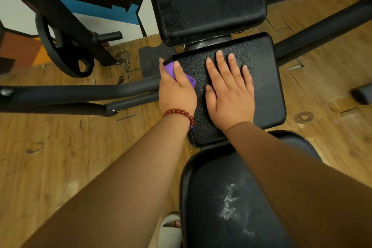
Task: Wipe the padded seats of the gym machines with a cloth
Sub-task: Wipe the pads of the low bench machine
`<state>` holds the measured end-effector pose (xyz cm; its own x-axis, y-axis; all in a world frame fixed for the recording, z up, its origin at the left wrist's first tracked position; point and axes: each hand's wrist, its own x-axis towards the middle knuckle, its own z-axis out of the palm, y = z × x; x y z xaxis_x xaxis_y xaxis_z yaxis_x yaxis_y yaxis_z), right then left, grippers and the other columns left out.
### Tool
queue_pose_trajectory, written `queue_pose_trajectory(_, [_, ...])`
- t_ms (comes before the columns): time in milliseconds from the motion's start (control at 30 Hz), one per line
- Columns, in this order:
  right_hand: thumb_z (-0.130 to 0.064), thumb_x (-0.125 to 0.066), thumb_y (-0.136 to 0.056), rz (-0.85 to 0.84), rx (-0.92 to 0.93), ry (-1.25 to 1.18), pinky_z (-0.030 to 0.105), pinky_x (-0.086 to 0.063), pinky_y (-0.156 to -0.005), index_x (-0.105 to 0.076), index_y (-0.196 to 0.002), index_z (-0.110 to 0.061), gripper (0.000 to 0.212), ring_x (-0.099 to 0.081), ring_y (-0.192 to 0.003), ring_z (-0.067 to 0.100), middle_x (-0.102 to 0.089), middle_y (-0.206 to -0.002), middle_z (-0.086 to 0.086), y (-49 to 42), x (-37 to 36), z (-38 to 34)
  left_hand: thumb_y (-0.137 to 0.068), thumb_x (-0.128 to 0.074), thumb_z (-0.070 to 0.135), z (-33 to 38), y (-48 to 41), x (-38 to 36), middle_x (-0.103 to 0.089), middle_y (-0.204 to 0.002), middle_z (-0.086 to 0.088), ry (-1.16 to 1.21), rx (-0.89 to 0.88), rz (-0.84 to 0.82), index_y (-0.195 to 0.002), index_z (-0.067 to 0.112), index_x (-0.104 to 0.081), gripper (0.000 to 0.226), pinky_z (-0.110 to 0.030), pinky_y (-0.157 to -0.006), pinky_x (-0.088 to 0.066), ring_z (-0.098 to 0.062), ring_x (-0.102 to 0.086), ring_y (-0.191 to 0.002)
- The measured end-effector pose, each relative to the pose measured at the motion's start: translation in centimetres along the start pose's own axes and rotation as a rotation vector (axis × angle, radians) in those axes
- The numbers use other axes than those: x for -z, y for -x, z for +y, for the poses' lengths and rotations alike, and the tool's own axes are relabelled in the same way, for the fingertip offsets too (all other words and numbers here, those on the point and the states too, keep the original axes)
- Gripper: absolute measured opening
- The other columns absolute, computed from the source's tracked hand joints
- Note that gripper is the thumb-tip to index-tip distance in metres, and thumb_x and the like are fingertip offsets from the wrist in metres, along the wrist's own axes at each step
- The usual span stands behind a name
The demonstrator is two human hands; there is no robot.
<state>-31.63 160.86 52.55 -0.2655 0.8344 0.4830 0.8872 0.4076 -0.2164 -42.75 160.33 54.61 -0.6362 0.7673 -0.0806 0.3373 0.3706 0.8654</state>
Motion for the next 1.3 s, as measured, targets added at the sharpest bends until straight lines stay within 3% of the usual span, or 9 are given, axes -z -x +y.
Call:
queue_pose_trajectory(233, [-0.032, -0.036, -0.094, 0.010, 0.003, -0.020, 0.043, -0.011, -0.119, -0.040, -0.147, -0.018, 0.055, -0.025, -0.145, 0.026, -0.033, -0.155, 0.006, 0.1, 0.1, 0.1, -0.102, -0.028, 0.043, -2.2, 3.6, 0.0, -0.061, -0.122, -0.007, -0.017, -0.042, 0.009, -0.153, 0.022, -0.019, 0.056, -0.019, -0.075, -0.040, -0.018, -0.060, -0.102])
queue_pose_trajectory(367, [-0.032, -0.040, -0.092, 0.022, 0.006, -0.049, 0.042, -0.012, -0.118, -0.041, -0.146, -0.018, 0.056, -0.027, -0.145, 0.025, -0.035, -0.154, 0.006, 0.2, 0.1, 0.0, -0.102, -0.023, 0.048, -1.1, 2.3, 0.5, -0.061, -0.117, -0.007, -0.028, 0.001, -0.057, -0.154, 0.027, -0.009, 0.059, -0.016, -0.061, -0.039, -0.013, -0.060, -0.090])
queue_pose_trajectory(533, [-0.033, -0.041, -0.094, -0.004, 0.039, -0.078, 0.040, -0.011, -0.119, -0.039, -0.147, -0.015, 0.056, -0.025, -0.145, 0.025, -0.033, -0.155, 0.008, 0.6, 0.3, 0.5, -0.102, -0.027, 0.047, -0.7, 2.2, 0.3, -0.054, -0.132, -0.005, 0.012, -0.015, -0.024, -0.154, 0.028, -0.009, 0.059, -0.013, -0.068, -0.038, -0.011, -0.055, -0.102])
queue_pose_trajectory(700, [-0.034, -0.039, -0.097, -0.058, 0.074, -0.116, 0.034, -0.011, -0.119, -0.036, -0.148, -0.013, 0.055, -0.024, -0.146, 0.024, -0.030, -0.156, 0.009, 1.5, 0.9, 1.3, -0.102, -0.032, 0.042, -3.2, 6.3, 0.8, -0.056, -0.116, 0.005, -0.012, 0.013, -0.087, -0.154, 0.026, -0.012, 0.058, -0.004, -0.060, -0.034, -0.006, -0.052, -0.089])
queue_pose_trajectory(867, [-0.031, -0.038, -0.100, -0.026, 0.099, -0.060, 0.035, -0.014, -0.119, -0.036, -0.148, -0.010, 0.053, -0.025, -0.145, 0.024, -0.031, -0.156, 0.010, 5.4, 0.8, 2.4, -0.103, -0.028, 0.044, -2.5, 6.0, 1.1, -0.054, -0.093, 0.011, -0.031, 0.035, -0.099, -0.155, 0.028, -0.008, 0.058, -0.006, -0.057, -0.033, 0.000, -0.046, -0.068])
queue_pose_trajectory(933, [-0.031, -0.037, -0.100, 0.005, 0.102, -0.032, 0.036, -0.016, -0.118, -0.037, -0.147, -0.009, 0.053, -0.027, -0.144, 0.024, -0.033, -0.155, 0.011, 5.9, 0.4, 2.4, -0.103, -0.026, 0.046, -2.0, 5.3, 0.5, -0.060, -0.110, 0.002, -0.020, 0.045, -0.052, -0.154, 0.029, -0.009, 0.057, -0.010, -0.066, -0.032, -0.011, -0.058, -0.086])
queue_pose_trajectory(1033, [-0.030, -0.035, -0.100, 0.016, 0.105, -0.018, 0.036, -0.014, -0.119, -0.036, -0.148, -0.008, 0.052, -0.027, -0.144, 0.025, -0.033, -0.155, 0.012, 5.8, 0.3, 2.2, -0.103, -0.030, 0.042, -2.9, 6.1, -0.1, -0.060, -0.124, -0.003, -0.027, 0.030, 0.030, -0.153, 0.018, -0.024, 0.055, -0.010, -0.074, -0.029, -0.020, -0.057, -0.112])
queue_pose_trajectory(1233, [-0.030, -0.033, -0.100, 0.005, 0.109, -0.017, 0.033, -0.010, -0.119, -0.034, -0.148, -0.008, 0.053, -0.026, -0.144, 0.024, -0.031, -0.156, 0.011, 5.9, 0.3, 2.3, -0.102, -0.033, 0.043, -4.3, 8.7, 0.4, -0.061, -0.113, 0.000, -0.087, 0.053, -0.037, -0.147, 0.013, -0.033, 0.054, -0.010, -0.070, -0.030, -0.016, -0.059, -0.097])
queue_pose_trajectory(1300, [-0.030, -0.033, -0.100, 0.001, 0.109, -0.016, 0.032, -0.009, -0.119, -0.034, -0.149, -0.009, 0.053, -0.025, -0.145, 0.024, -0.031, -0.156, 0.011, 5.9, 0.3, 2.3, -0.101, -0.031, 0.046, -3.6, 7.8, 0.2, -0.061, -0.120, -0.002, -0.059, 0.103, -0.030, -0.149, 0.017, -0.030, 0.055, -0.017, -0.074, -0.033, -0.018, -0.059, -0.105])
